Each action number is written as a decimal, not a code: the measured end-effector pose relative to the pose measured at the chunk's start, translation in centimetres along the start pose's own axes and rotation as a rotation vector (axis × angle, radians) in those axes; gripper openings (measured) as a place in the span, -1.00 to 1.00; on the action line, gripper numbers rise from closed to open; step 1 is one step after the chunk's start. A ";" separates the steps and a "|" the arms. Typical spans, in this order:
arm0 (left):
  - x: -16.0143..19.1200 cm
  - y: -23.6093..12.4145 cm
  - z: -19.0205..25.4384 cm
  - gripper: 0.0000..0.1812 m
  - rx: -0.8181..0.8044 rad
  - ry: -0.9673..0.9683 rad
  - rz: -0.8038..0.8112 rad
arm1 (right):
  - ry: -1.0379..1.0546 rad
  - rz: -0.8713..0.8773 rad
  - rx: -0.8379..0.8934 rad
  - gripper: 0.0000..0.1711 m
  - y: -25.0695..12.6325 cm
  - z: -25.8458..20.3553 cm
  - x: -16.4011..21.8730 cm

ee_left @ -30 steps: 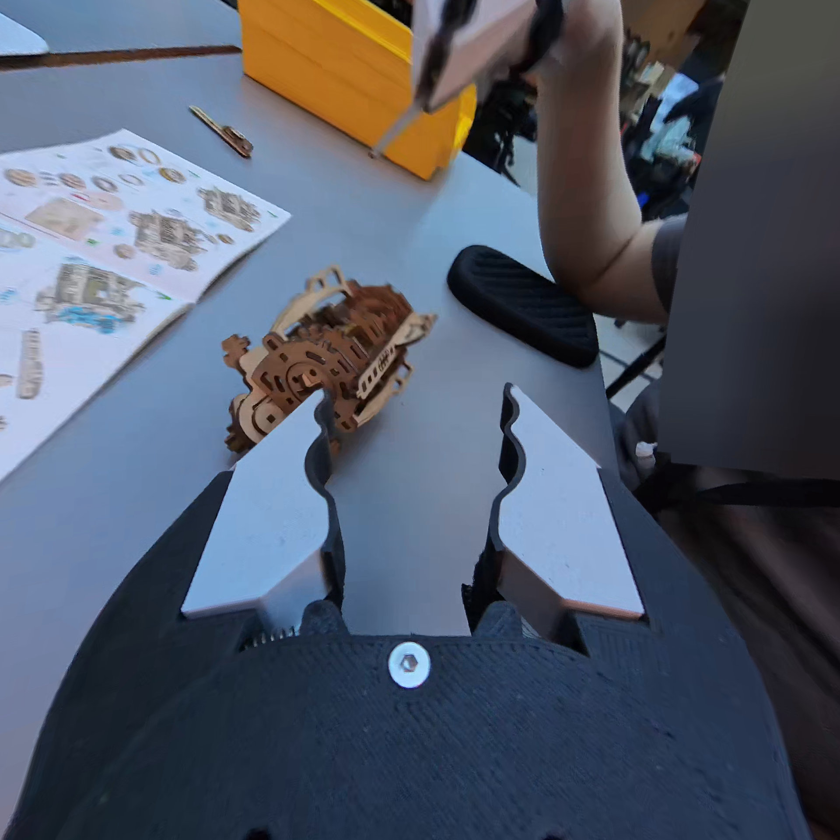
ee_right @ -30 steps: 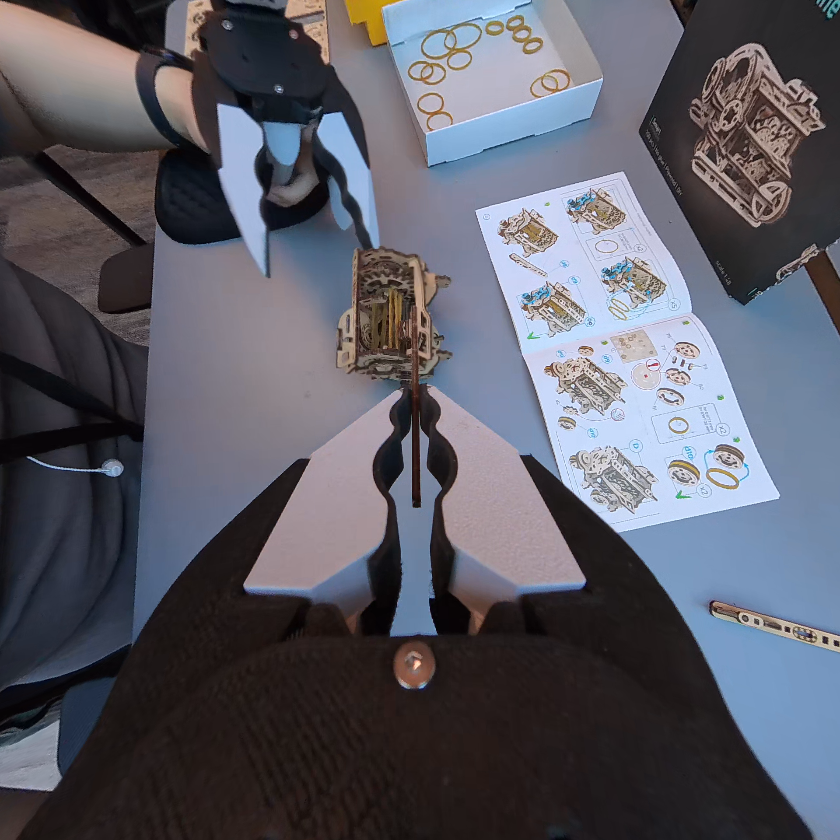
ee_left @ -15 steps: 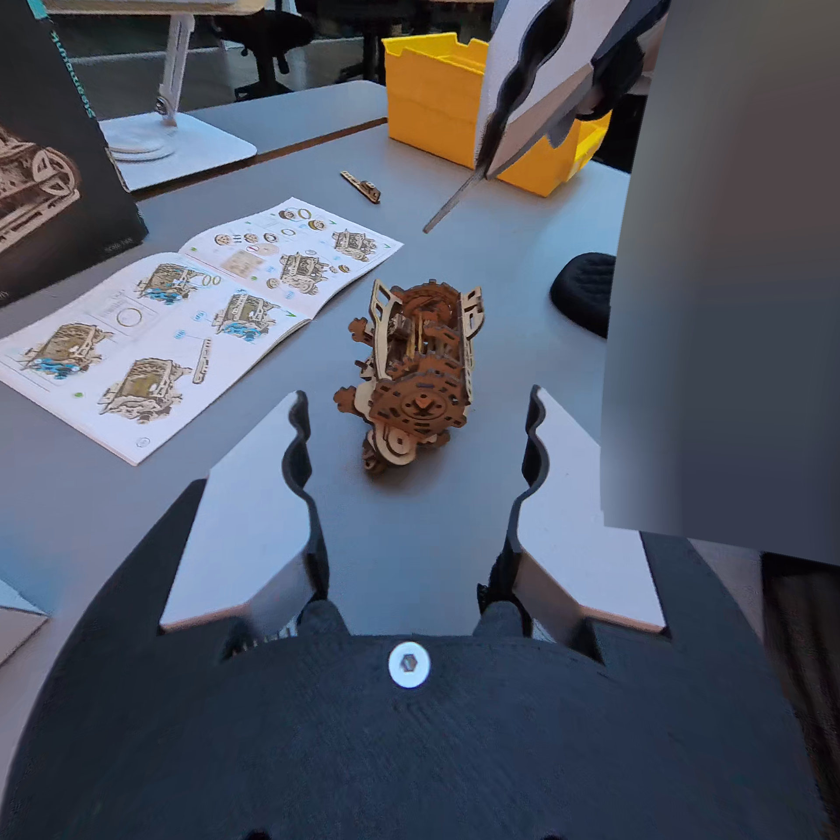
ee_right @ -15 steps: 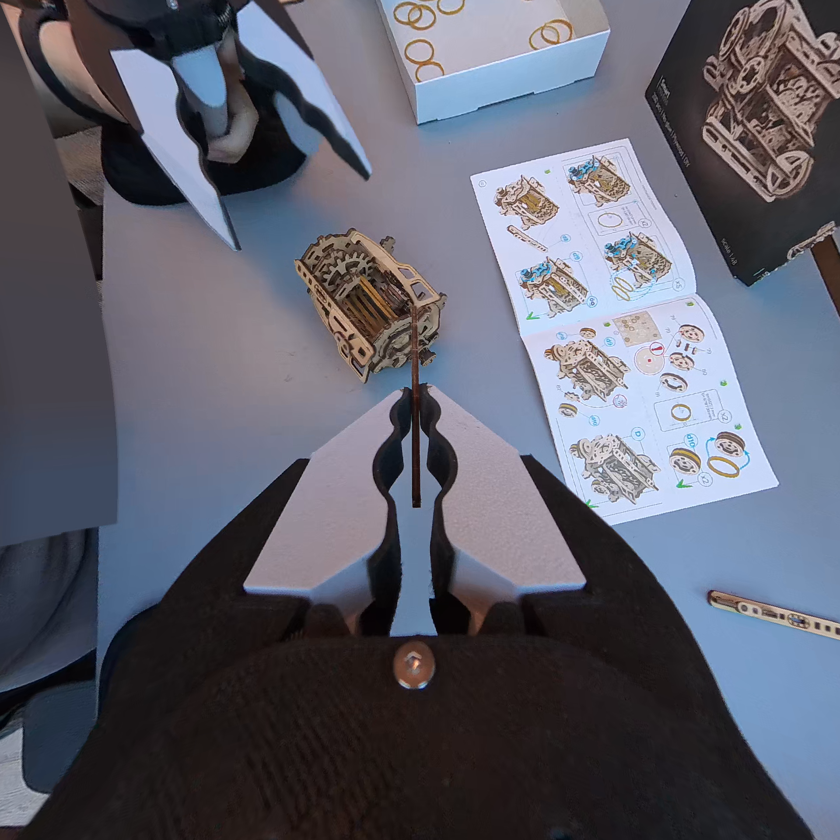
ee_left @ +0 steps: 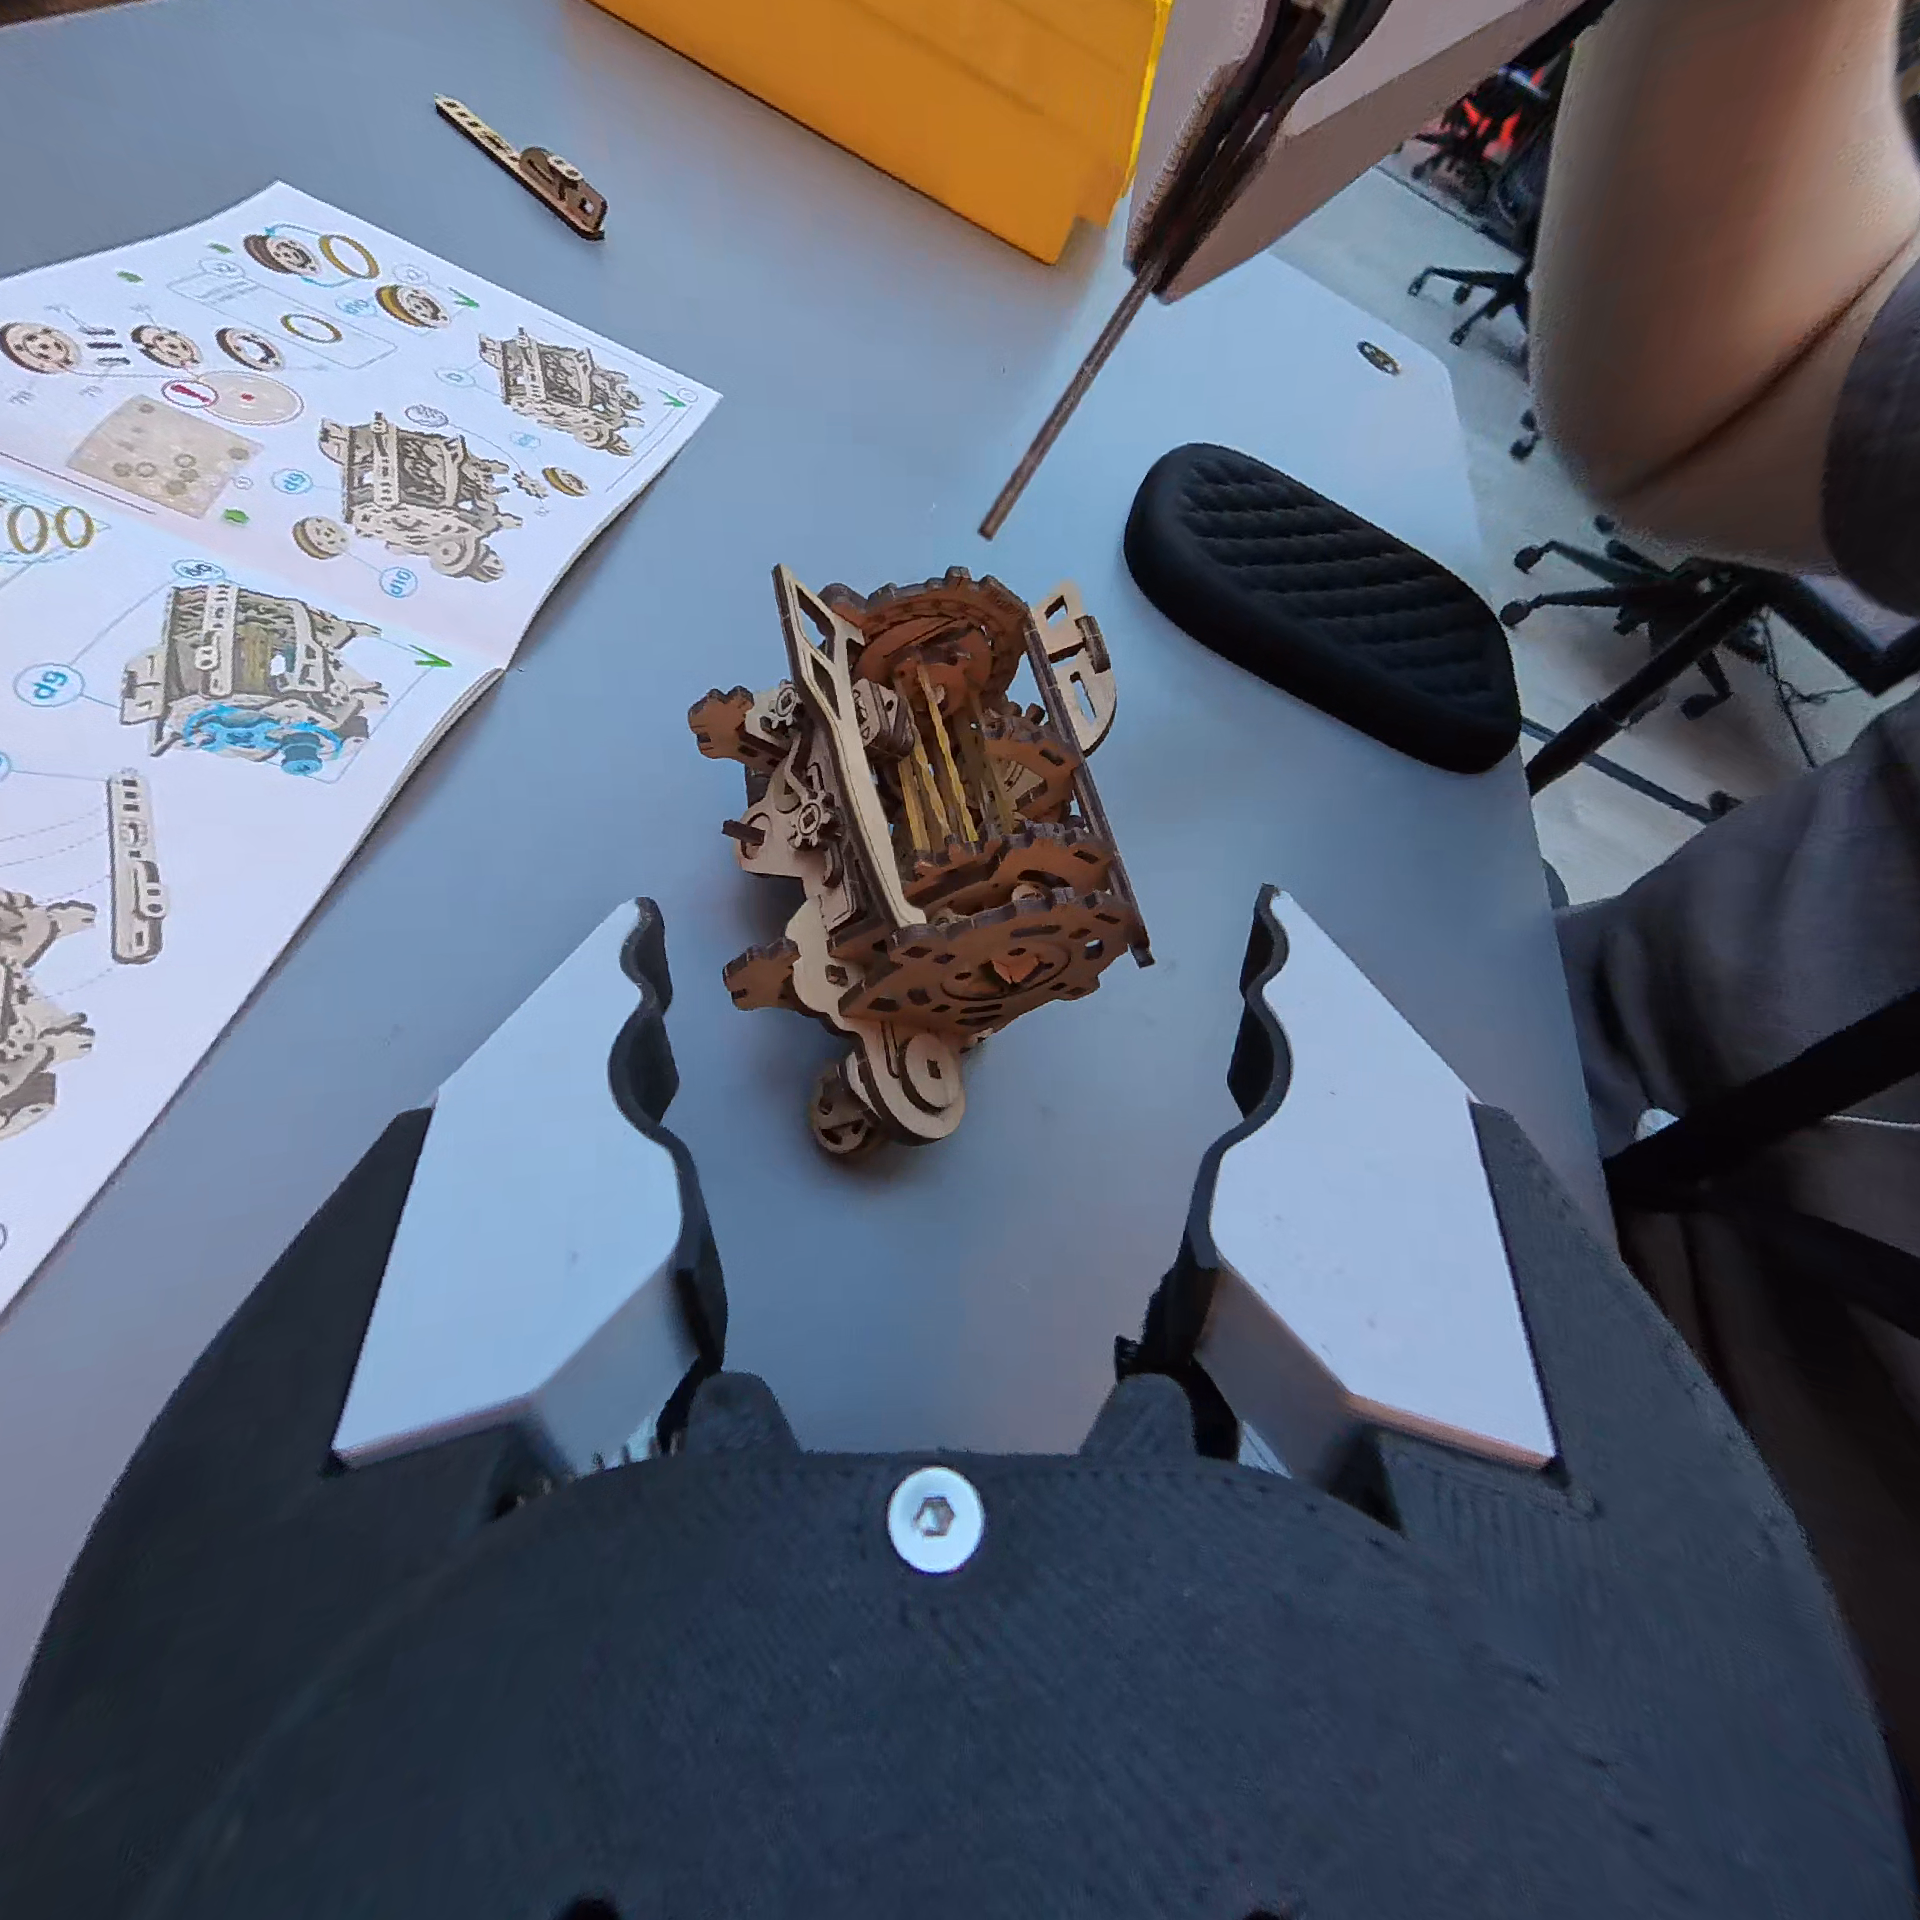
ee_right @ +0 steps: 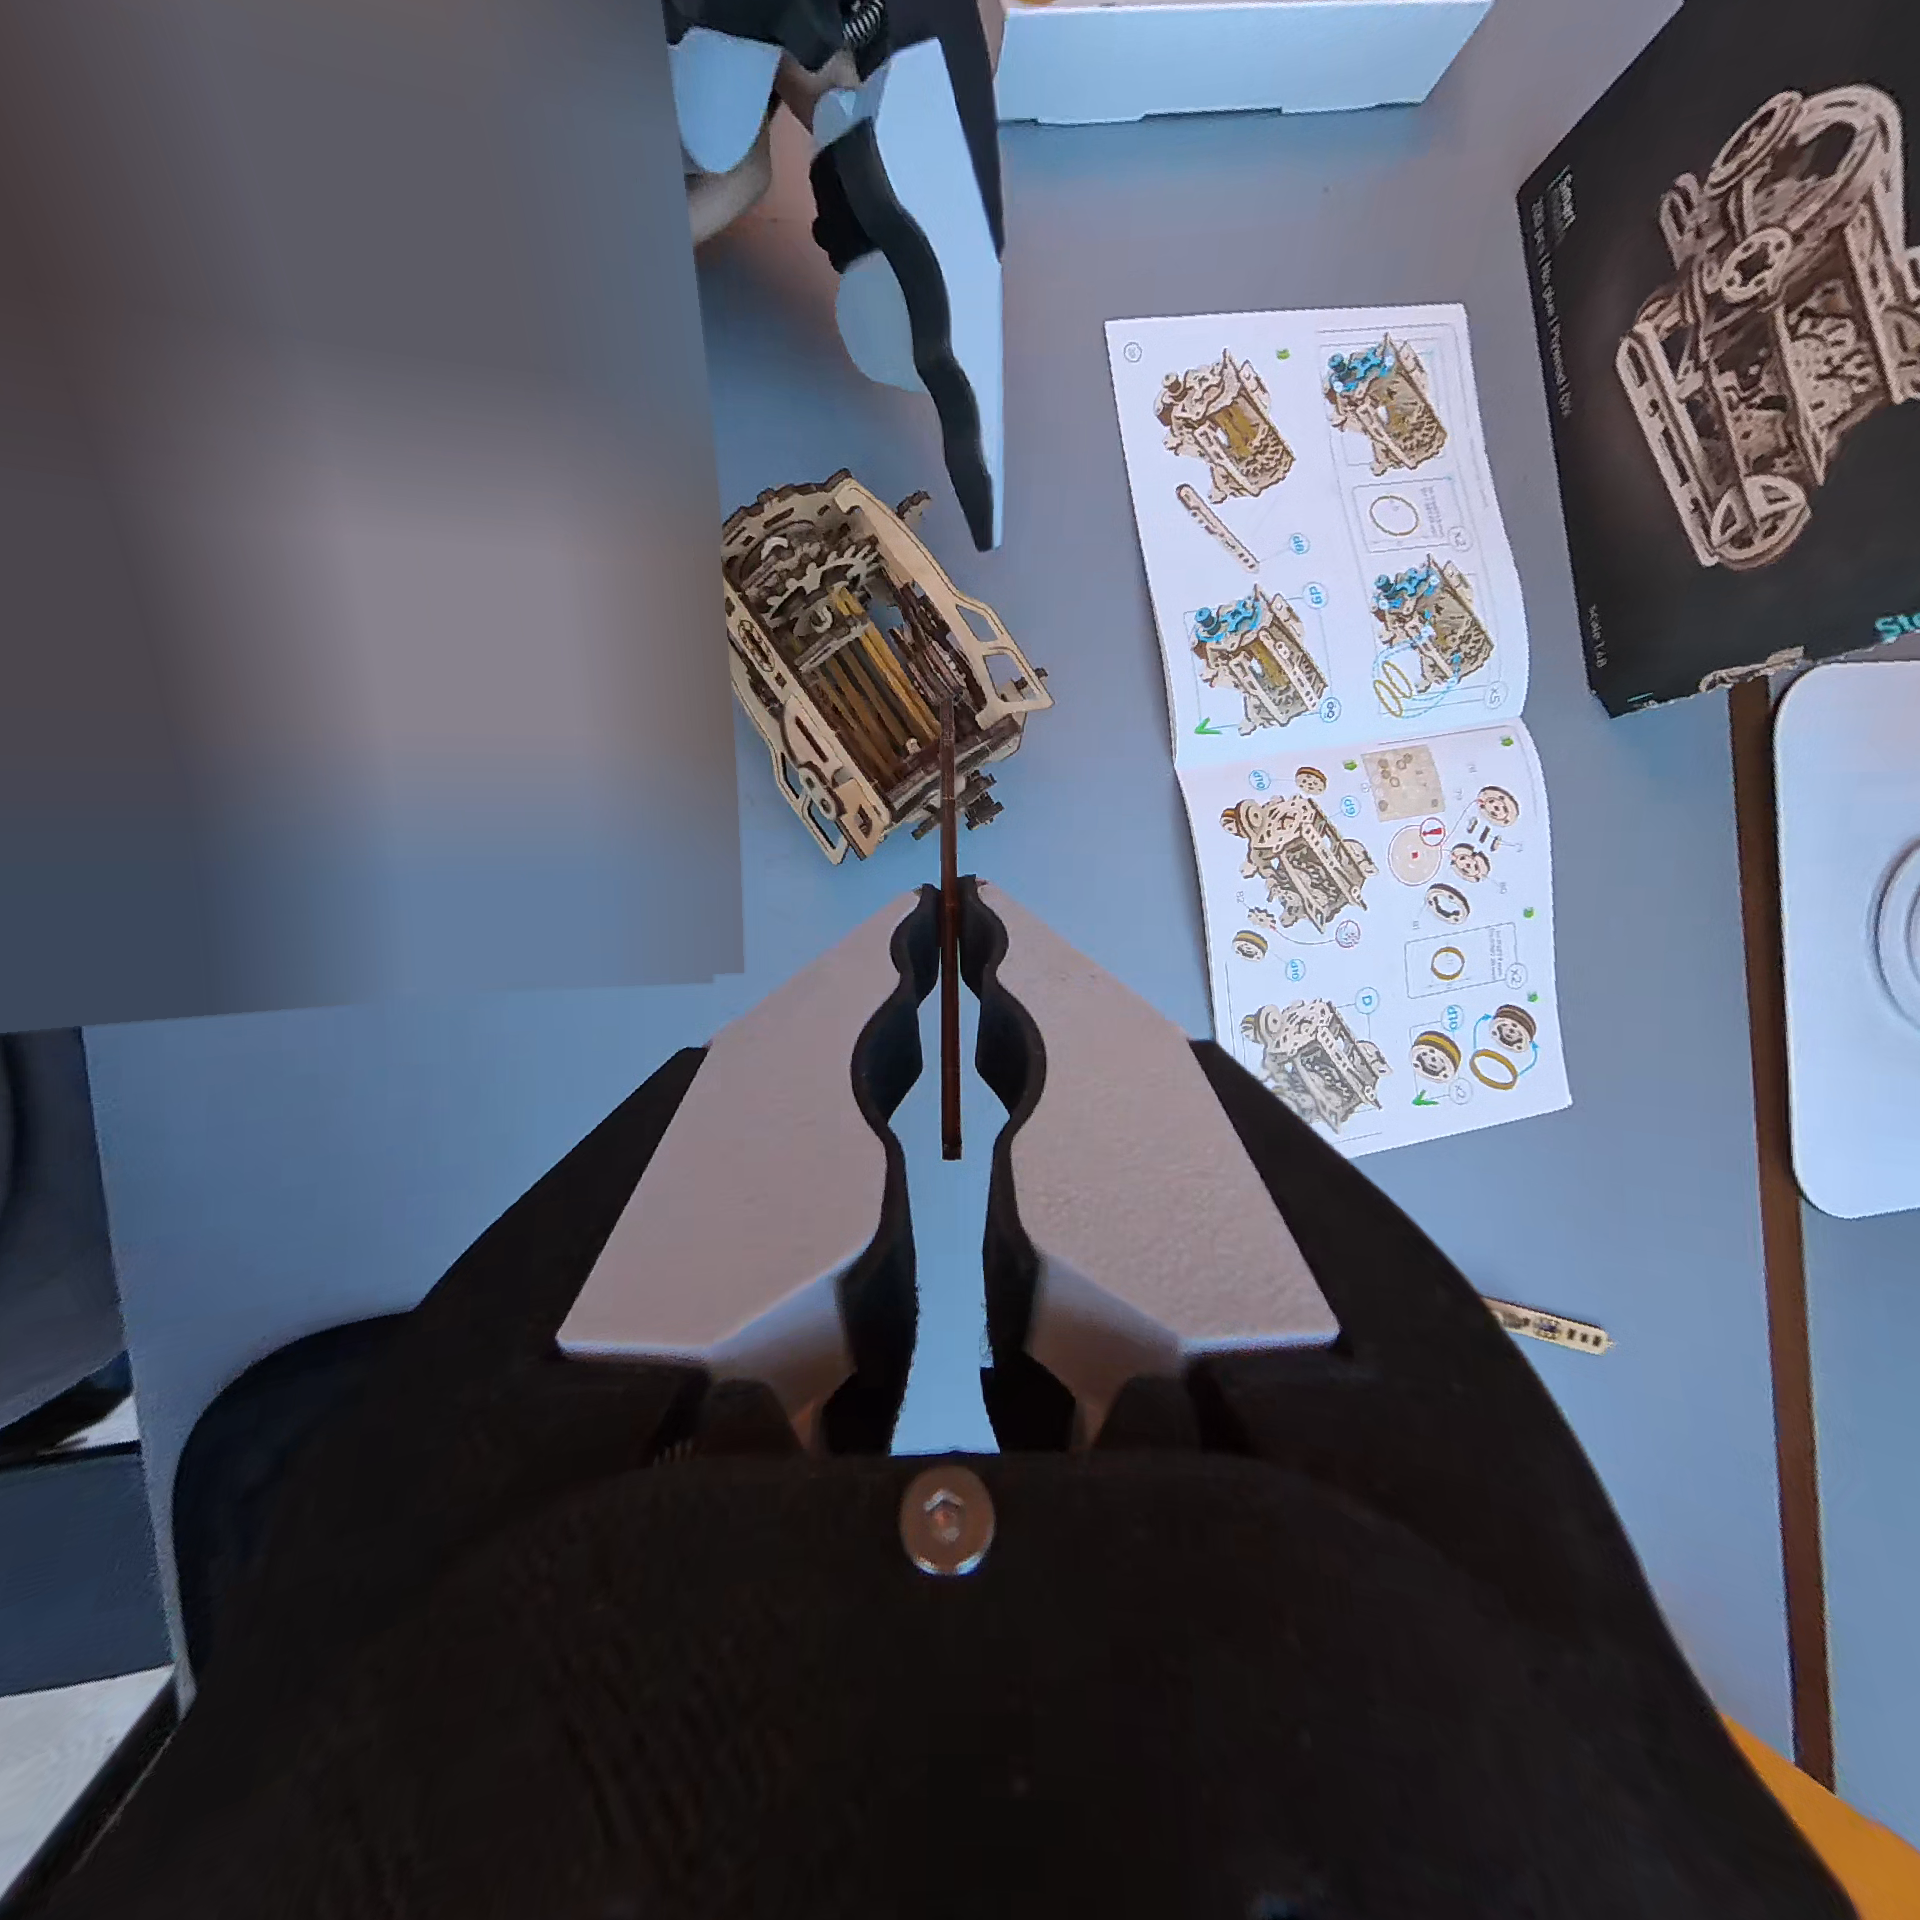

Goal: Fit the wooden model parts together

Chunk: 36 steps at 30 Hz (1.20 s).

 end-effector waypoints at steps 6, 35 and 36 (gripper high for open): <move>0.7 1.6 -0.2 0.23 0.011 0.017 -0.074 | 0.003 -0.066 -0.021 -0.99 1.7 -1.1 0.2; -2.1 2.0 3.2 -0.02 -0.133 0.457 -0.054 | -0.029 0.012 0.051 -0.99 3.1 -2.5 3.4; -2.1 2.1 3.2 -0.02 -0.133 0.460 -0.054 | -0.028 0.011 0.056 -0.99 3.2 -2.4 3.4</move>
Point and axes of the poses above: each gripper's, where its closed fingertips meet, y out along the fingers, x out of its underside, z = x × y across the jaws, the point moved 8 cm from there along -y, back along the fingers
